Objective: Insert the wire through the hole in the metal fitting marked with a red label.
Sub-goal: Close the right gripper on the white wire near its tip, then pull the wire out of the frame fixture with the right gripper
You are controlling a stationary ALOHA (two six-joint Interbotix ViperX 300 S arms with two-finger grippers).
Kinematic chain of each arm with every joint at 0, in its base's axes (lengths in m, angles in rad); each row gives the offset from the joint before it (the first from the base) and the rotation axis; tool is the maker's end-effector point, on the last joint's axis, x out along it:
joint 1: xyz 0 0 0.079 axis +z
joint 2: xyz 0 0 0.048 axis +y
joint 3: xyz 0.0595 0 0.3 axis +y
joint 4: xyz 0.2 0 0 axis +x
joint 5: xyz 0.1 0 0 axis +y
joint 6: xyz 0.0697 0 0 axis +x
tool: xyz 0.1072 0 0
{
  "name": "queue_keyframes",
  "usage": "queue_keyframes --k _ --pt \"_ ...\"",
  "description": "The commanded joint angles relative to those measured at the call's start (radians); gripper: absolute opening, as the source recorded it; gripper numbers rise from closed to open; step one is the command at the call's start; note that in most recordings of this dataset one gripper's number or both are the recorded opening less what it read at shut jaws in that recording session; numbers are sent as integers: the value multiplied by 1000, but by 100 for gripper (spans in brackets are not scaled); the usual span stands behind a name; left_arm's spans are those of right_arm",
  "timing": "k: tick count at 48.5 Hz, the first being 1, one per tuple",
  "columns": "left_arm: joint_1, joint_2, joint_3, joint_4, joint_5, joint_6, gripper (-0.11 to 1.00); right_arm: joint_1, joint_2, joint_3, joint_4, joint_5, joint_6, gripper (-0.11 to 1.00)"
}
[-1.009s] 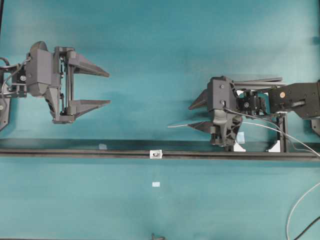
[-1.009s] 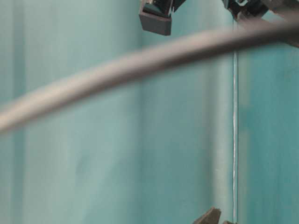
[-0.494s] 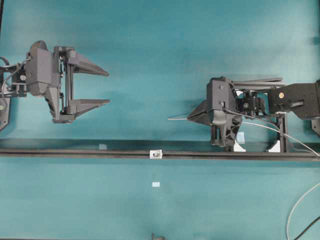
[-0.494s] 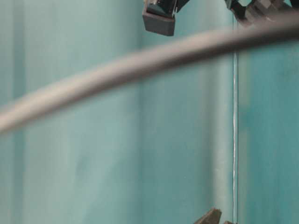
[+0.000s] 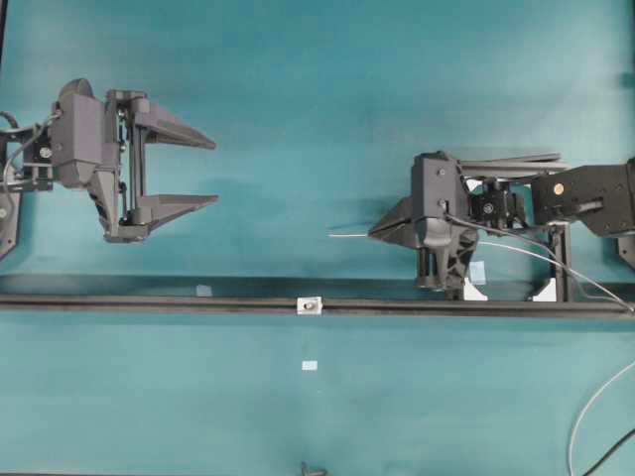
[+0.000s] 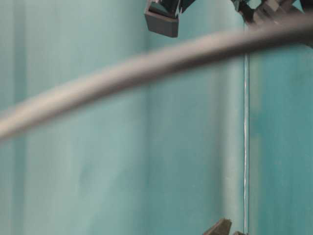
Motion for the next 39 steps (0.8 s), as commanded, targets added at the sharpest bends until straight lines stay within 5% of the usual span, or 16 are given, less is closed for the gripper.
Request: queue_keyframes --k 1,39 --pt "5 -5 -5 0 -9 0 68 2 -11 -5 -2 -11 -3 -1" --pt "5 -11 -20 0 -8 -3 68 -31 -190 51 -3 2 -63 -1"
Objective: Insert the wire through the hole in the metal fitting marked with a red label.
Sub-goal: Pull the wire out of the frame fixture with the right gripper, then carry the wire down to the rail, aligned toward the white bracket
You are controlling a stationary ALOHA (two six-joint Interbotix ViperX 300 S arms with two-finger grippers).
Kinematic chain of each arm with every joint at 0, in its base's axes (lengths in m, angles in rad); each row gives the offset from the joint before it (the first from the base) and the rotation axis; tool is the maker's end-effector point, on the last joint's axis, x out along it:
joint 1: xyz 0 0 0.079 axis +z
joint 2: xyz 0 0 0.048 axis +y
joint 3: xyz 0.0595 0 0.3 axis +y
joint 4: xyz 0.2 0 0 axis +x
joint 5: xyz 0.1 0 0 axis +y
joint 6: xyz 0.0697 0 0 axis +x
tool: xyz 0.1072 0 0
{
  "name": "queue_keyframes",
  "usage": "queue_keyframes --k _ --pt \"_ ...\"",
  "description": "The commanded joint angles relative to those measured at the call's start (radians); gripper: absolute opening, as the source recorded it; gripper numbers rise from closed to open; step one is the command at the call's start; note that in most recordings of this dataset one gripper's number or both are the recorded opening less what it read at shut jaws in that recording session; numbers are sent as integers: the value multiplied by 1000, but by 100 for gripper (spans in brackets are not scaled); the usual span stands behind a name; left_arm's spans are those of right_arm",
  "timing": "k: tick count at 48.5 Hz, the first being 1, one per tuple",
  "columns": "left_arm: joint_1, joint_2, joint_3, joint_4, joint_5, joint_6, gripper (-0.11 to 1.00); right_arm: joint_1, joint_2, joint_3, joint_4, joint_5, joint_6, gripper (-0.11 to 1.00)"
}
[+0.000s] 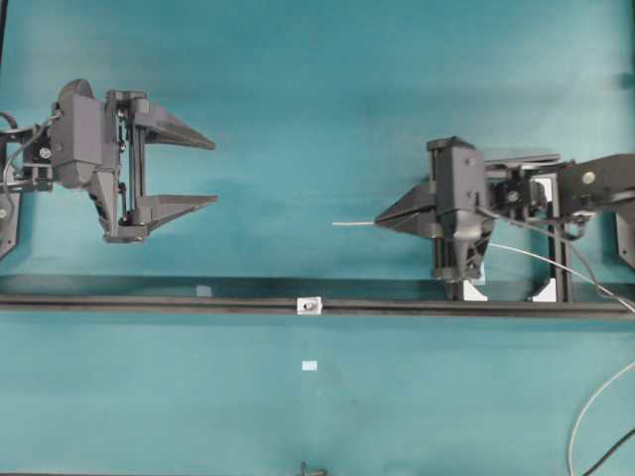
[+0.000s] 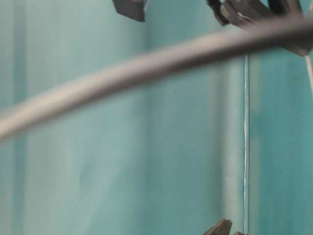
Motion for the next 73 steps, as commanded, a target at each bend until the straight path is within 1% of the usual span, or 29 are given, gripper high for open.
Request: queue_keyframes --k 1,18,32,40,46,49,52,58,64,73 --pt "3 -12 -21 0 -8 -2 68 -8 -52 3 -3 3 -2 -1" --pt "3 -41 -43 0 -2 -2 68 -15 -184 28 -2 92 -3 -1" --pt "3 -127 -46 0 14 -2 68 -15 -273 49 -2 132 -3 -1" --pt "-2 -199 -51 -6 91 -20 69 -15 -325 75 -3 135 2 -1" --pt "-9 -233 -51 -6 140 -69 69 -15 -354 100 -2 118 5 -1" --pt "-25 -236 -44 -6 146 -95 69 -11 -367 110 2 97 8 -1" --pt "-49 -235 -41 -6 146 -104 69 0 -374 120 2 72 8 -1" --pt "-117 -229 -40 -6 144 -104 69 37 -387 129 14 34 9 -1" --pt "-170 -227 -38 -8 137 -98 70 77 -387 124 40 25 9 -1" --pt "-193 -221 -34 -8 137 -98 69 141 -373 123 91 -15 9 -1"
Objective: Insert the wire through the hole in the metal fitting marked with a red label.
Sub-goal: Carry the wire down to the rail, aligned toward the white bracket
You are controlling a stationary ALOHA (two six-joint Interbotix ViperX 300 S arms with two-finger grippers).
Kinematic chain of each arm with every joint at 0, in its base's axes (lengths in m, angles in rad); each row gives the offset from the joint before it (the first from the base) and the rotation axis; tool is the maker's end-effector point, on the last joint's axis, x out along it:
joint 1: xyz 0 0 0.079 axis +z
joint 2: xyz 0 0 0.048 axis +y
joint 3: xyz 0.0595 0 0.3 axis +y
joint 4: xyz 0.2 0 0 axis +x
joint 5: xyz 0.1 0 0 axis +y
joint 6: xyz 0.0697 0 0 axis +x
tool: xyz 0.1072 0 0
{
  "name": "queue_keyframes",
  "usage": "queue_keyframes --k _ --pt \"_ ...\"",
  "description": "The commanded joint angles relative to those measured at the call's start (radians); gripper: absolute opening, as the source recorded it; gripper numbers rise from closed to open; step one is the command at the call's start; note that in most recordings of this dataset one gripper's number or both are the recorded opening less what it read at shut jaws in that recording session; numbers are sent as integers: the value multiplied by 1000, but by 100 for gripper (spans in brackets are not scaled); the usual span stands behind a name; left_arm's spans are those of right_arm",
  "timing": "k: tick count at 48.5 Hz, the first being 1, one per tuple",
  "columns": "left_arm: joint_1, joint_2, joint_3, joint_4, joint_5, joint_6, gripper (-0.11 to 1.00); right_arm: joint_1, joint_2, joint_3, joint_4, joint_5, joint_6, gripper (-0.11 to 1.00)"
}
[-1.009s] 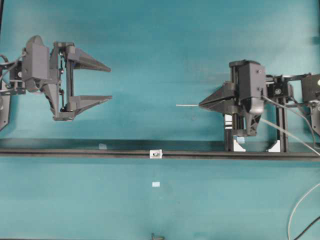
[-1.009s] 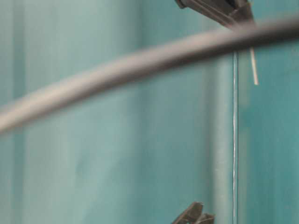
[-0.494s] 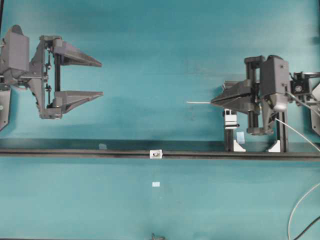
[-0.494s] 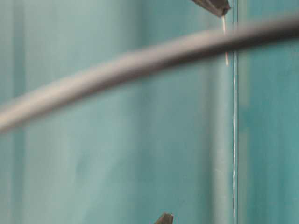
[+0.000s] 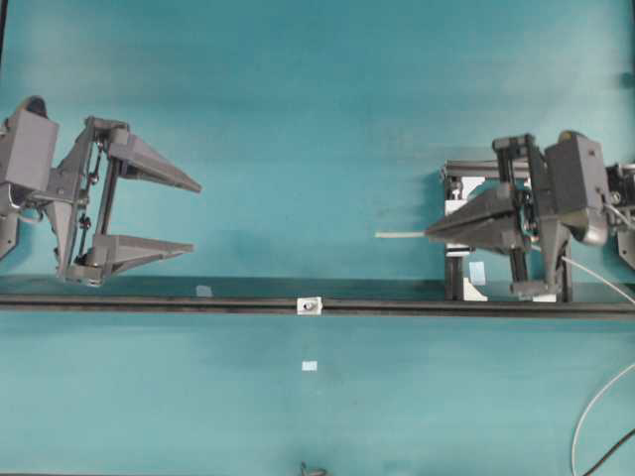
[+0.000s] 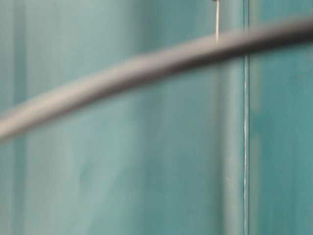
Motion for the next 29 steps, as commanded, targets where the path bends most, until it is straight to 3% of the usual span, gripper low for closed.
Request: queue_keyframes --k 1,17,29 --pt "-15 5 -9 -5 -9 2 69 28 5 -14 21 -34 2 -1" --pt "-107 41 -34 -11 -9 2 69 103 106 -41 74 -103 0 -1" --pt "-156 127 -28 -28 -49 -3 69 181 212 -64 173 -181 -48 -1"
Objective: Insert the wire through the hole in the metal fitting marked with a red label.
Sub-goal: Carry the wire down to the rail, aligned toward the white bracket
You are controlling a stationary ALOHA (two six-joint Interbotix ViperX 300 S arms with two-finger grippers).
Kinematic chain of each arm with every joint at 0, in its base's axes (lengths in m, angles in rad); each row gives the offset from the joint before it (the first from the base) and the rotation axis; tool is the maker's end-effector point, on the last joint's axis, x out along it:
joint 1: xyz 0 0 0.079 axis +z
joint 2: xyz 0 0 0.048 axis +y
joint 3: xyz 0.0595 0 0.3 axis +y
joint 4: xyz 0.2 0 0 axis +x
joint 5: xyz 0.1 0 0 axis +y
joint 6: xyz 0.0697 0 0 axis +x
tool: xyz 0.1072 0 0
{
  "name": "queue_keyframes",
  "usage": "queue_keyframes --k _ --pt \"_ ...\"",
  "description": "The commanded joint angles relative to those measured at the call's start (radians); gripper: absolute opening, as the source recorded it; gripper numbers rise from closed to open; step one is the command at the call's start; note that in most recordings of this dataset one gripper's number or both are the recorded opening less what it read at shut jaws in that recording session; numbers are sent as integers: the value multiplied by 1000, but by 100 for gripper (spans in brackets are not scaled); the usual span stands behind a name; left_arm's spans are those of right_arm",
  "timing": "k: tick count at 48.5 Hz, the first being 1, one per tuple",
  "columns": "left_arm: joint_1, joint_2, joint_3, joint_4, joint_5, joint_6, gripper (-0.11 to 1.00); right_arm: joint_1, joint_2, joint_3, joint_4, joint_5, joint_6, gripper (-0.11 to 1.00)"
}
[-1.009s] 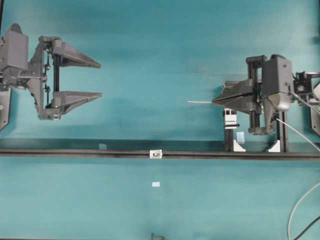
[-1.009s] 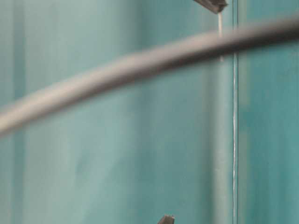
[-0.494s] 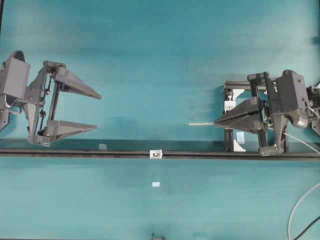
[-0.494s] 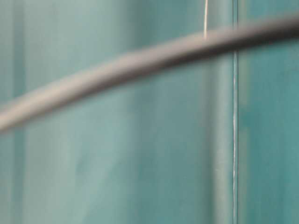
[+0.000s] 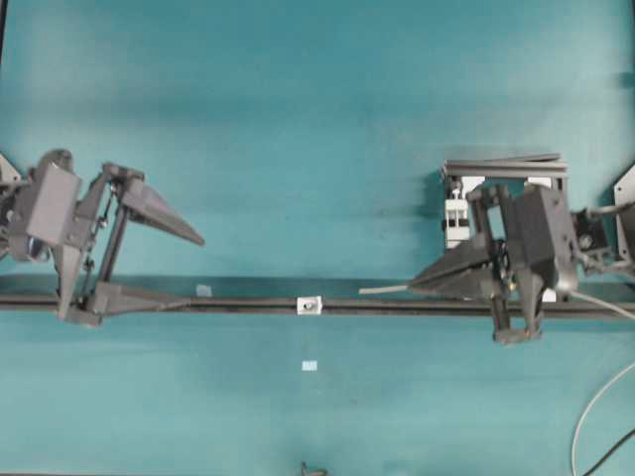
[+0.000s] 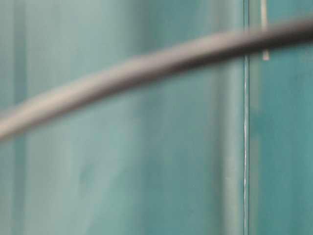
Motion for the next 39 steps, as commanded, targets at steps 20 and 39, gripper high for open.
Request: queue_keyframes --k 20,39 --pt "-40 236 -8 -23 -255 -6 68 222 167 -43 600 -256 -394 -1" --pt "-78 449 -9 -28 -520 -11 67 262 273 -86 673 -310 -422 -1"
